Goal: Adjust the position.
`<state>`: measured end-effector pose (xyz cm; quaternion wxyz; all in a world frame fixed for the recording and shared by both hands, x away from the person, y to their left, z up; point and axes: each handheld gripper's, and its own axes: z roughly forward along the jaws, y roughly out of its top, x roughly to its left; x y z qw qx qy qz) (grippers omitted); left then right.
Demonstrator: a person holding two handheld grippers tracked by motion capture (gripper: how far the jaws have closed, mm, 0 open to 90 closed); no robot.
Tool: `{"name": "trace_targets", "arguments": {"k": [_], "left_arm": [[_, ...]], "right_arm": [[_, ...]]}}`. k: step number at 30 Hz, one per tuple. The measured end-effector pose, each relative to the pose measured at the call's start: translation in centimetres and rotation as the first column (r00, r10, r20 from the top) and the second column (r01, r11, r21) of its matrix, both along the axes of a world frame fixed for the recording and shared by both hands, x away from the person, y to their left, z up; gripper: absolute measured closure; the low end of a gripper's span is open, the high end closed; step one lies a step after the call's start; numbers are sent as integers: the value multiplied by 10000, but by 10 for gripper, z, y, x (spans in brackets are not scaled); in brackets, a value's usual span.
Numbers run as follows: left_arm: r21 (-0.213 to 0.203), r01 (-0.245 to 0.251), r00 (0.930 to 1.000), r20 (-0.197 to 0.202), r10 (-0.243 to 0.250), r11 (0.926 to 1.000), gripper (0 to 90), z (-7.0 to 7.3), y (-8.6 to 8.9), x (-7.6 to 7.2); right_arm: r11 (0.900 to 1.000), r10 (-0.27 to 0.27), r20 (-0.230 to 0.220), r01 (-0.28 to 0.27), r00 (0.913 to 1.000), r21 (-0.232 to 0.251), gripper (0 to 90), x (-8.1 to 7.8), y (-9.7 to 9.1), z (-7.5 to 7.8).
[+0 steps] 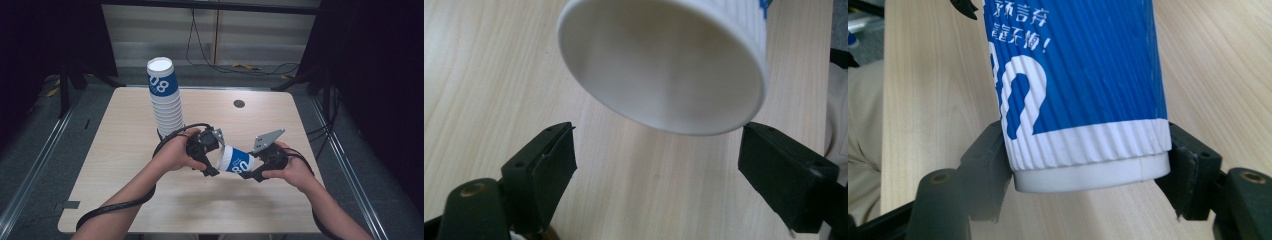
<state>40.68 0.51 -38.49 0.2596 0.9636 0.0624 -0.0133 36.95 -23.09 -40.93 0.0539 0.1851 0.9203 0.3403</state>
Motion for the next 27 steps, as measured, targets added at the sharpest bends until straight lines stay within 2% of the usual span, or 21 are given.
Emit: {"name": "trace_targets", "arguments": {"k": [5, 6, 8, 15, 24, 27], "left_arm": [[-763, -301, 9995, 56, 306, 9966, 154, 1, 4, 2], [-1084, -376, 9993, -14, 377, 9934, 154, 1, 5, 3], [-1339, -534, 9986, -115, 524, 9896, 154, 1, 5, 4], [-1681, -521, 9986, -78, 515, 9844, 153, 3, 5, 2], [-1769, -596, 9982, -50, 597, 9824, 151, 3, 4, 3], [-1805, -497, 9988, -71, 492, 9823, 132, 4, 4, 4]], "right_arm": [[9979, -395, -93, 399, 9992, 516, 297, -1, -9, -1], [9976, -409, -90, 413, 9991, 552, 297, -1, -9, -1], [9976, -439, -51, 441, 9990, 535, 297, -2, -9, -1], [9940, -586, 38, 580, 9983, 925, 297, 0, -10, -1], [9956, -320, 14, 318, 9995, 881, 296, -2, -6, -2], [9959, -244, 52, 238, 9997, 874, 296, -2, -5, -2]]}}
